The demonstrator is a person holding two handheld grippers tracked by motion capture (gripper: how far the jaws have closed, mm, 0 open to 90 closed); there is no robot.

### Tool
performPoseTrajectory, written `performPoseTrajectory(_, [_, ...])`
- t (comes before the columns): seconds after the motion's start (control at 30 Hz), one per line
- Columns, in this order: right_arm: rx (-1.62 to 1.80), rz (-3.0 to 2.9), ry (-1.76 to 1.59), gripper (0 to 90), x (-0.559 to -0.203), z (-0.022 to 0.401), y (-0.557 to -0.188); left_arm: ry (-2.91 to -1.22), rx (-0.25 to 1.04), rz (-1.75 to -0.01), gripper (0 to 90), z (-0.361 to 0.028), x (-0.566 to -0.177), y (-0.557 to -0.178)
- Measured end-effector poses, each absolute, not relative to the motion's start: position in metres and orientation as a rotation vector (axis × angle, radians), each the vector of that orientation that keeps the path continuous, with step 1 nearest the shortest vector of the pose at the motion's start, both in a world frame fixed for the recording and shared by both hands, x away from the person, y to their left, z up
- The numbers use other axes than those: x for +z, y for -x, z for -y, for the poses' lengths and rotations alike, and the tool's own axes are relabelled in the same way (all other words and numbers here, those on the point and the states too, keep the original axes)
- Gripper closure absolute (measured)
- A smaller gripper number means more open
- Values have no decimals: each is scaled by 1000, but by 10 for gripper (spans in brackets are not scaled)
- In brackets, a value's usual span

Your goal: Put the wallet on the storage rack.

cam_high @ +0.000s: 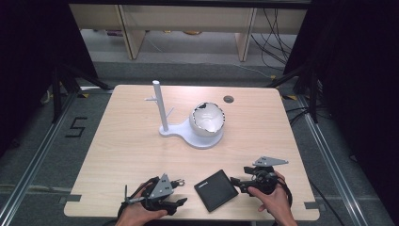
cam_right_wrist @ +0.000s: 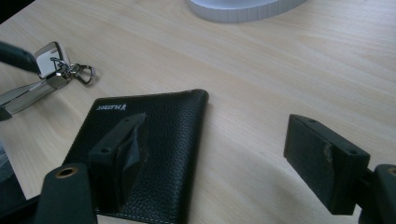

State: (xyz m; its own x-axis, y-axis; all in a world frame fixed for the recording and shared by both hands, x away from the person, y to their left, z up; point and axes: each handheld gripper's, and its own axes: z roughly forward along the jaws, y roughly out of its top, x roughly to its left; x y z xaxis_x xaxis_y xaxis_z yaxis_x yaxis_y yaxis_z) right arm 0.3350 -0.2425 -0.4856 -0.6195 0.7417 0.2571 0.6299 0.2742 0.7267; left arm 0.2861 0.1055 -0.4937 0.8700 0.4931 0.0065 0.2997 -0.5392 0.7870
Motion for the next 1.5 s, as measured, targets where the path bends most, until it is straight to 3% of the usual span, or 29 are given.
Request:
performPoseTrajectory(0.07, [1265, -2406, -1331, 232, -485, 240, -334, -2185, 272, -561, 543, -98, -495, -284])
performPoseTrajectory(0.1, [1270, -2413, -1310, 239, -486, 238, -335, -2192, 262, -531, 626, -91, -496, -284])
performPoseTrajectory(0.23, [1292, -2448, -1321, 252, -488, 231, -334, -2229, 240, -465, 732, -75, -499, -284])
performPoseTrajectory(0.43, [1286, -2495, -1291, 284, -492, 224, -336, -2272, 224, -434, 811, -59, -504, -288])
performPoseTrajectory(1.07, [1261, -2568, -1436, 407, -505, 215, -340, -2320, 180, -444, 860, -44, -510, -293])
performPoseTrajectory(1.5, [1484, -2549, -1621, 502, -514, 225, -347, -2336, 184, -446, 866, -44, -510, -293])
